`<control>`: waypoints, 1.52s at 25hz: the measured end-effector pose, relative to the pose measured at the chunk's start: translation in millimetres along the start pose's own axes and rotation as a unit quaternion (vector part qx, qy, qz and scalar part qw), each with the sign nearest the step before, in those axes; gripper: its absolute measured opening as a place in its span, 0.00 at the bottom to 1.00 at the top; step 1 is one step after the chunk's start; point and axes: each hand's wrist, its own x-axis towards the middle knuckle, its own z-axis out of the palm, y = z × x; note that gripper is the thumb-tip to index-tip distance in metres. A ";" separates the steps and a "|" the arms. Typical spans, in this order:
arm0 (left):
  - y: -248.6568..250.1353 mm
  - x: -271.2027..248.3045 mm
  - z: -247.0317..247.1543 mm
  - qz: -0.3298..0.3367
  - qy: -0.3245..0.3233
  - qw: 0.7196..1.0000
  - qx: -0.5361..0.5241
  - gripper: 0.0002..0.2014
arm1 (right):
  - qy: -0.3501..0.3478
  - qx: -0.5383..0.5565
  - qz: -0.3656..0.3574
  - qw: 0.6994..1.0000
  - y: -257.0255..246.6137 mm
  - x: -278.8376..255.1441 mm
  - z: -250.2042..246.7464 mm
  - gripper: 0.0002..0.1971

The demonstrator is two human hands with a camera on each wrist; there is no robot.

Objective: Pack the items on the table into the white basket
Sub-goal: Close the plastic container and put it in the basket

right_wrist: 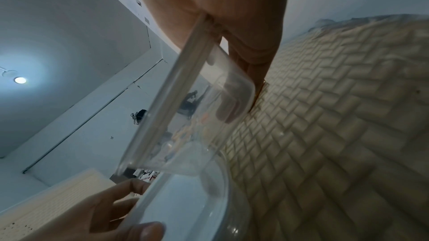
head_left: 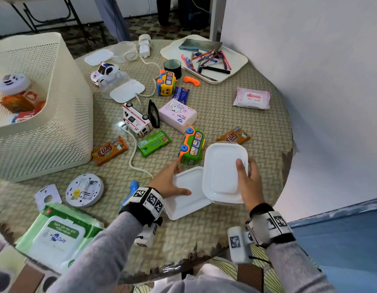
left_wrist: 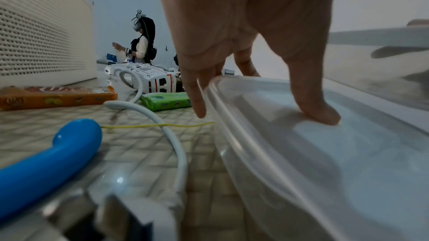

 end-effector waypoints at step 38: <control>-70.1 -67.4 -138.4 0.000 0.201 0.929 -0.311 0.11 | 0.177 0.001 0.036 0.983 -32.6 -134.4 135.1 0.09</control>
